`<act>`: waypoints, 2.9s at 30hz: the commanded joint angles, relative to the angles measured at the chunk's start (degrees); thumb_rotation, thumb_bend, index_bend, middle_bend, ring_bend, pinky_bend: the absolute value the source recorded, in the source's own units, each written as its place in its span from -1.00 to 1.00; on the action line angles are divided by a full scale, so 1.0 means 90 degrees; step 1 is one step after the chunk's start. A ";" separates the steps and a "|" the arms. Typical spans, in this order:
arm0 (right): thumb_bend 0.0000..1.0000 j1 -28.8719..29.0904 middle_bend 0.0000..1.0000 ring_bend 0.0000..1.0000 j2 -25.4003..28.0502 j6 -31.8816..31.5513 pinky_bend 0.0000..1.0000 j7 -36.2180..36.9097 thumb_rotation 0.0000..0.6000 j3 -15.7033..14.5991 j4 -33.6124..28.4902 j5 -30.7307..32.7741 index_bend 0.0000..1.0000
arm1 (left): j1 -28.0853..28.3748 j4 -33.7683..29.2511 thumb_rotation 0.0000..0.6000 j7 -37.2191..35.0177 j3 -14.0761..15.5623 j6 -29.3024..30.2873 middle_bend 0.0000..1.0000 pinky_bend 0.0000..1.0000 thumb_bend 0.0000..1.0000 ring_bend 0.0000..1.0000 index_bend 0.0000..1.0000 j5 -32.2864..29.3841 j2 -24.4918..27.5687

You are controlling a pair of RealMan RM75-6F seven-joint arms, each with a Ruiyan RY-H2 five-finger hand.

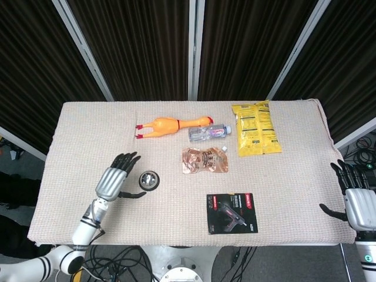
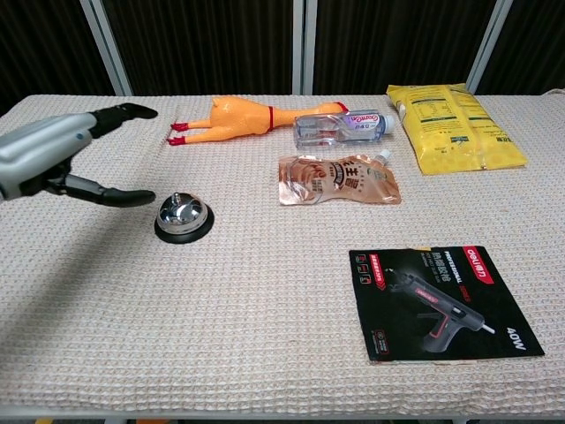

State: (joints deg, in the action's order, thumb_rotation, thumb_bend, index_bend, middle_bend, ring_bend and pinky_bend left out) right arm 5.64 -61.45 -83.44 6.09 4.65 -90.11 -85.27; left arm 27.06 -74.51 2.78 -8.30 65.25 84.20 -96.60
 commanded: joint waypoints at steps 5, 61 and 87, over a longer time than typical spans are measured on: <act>-1.00 0.0002 -1.00 -1.00 0.0016 0.0001 -1.00 -0.0023 1.00 0.0004 -0.0031 0.0008 -1.00 | 0.0525 0.0711 -0.14 -0.0351 -0.0111 -0.0497 -1.00 -1.00 -1.00 -1.00 -0.93 -0.0152 -0.0747; -1.00 0.0024 -1.00 -1.00 -0.0033 0.0185 -1.00 0.0064 1.00 0.0026 0.0136 0.0198 -1.00 | 0.0847 0.2275 -0.60 -0.0605 0.0428 -0.0313 -1.00 -1.00 -1.00 -1.00 -0.93 0.0091 -0.1753; -1.00 0.0059 -1.00 -1.00 -0.0121 0.0218 -1.00 0.0202 1.00 0.0004 0.0247 0.0125 -1.00 | -0.0146 0.0504 -0.59 0.0445 0.0144 0.1236 -1.00 -1.00 -1.00 -1.00 -0.93 -0.0263 0.0007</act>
State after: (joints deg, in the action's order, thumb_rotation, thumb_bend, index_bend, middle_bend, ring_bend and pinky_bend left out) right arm 6.13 -62.49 -81.51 7.87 4.71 -87.93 -84.11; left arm 29.24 -66.53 3.82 -7.73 73.10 82.89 -100.31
